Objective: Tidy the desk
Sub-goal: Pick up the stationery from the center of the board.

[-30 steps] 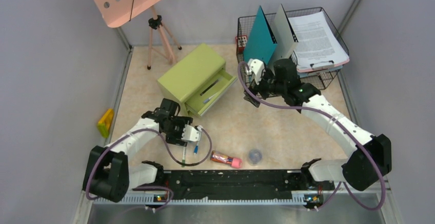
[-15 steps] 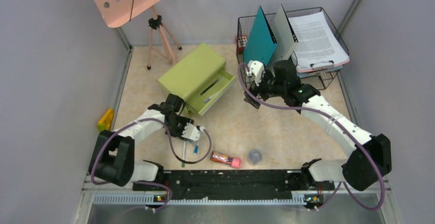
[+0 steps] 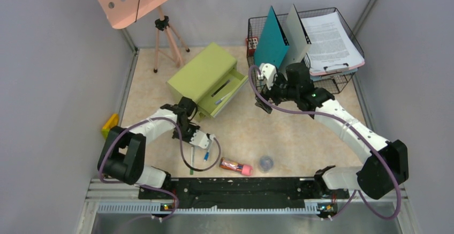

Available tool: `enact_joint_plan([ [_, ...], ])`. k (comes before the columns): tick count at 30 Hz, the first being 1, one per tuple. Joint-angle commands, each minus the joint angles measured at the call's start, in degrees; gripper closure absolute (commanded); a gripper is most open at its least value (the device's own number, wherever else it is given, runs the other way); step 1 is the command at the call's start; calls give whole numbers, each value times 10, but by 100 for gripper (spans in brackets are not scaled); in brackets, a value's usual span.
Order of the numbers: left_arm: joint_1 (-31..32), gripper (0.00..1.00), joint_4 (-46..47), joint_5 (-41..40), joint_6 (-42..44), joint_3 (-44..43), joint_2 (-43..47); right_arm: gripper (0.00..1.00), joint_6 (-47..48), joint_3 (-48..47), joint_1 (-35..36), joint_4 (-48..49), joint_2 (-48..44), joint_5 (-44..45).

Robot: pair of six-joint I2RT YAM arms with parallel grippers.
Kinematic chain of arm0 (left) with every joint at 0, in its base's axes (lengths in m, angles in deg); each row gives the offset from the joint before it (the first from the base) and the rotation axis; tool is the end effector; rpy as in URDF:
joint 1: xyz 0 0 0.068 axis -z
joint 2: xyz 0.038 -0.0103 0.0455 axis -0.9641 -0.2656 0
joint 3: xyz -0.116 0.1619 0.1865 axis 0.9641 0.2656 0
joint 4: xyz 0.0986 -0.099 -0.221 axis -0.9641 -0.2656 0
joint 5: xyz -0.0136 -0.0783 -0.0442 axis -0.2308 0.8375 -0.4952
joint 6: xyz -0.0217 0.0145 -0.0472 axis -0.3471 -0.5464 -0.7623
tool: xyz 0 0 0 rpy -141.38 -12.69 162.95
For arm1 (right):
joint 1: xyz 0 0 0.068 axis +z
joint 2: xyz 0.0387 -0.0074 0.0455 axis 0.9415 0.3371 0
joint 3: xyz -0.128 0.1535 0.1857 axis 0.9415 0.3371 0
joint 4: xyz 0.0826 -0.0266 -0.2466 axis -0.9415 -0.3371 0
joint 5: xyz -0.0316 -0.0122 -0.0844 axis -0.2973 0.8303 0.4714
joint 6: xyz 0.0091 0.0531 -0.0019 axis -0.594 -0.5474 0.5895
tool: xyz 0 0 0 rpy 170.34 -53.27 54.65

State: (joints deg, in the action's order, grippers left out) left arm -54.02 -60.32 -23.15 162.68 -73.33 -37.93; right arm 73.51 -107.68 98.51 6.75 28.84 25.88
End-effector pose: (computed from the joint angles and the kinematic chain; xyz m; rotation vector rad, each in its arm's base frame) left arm 0.2080 -0.0818 0.1568 2.5268 1.6494 -0.0433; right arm 0.2470 0.1479 0.3133 -1.1684 1.7711 0.4322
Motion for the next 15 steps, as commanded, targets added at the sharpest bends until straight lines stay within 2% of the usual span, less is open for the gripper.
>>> enact_joint_plan([
  [1, -1, 89, 21, 14, -13, 36, -2, 3, 3, 3, -10, 16, -14, -8],
  [7, -3, 96, 31, -4, -102, 19, 54, 4, 3, -1, -9, 14, -14, -11],
  [9, -6, 100, 18, -9, -116, 12, 83, 4, 4, -4, -10, 10, -14, -11],
  [15, -7, 100, -65, 11, -125, -2, 223, 4, 6, -13, -10, 2, -19, -9],
])
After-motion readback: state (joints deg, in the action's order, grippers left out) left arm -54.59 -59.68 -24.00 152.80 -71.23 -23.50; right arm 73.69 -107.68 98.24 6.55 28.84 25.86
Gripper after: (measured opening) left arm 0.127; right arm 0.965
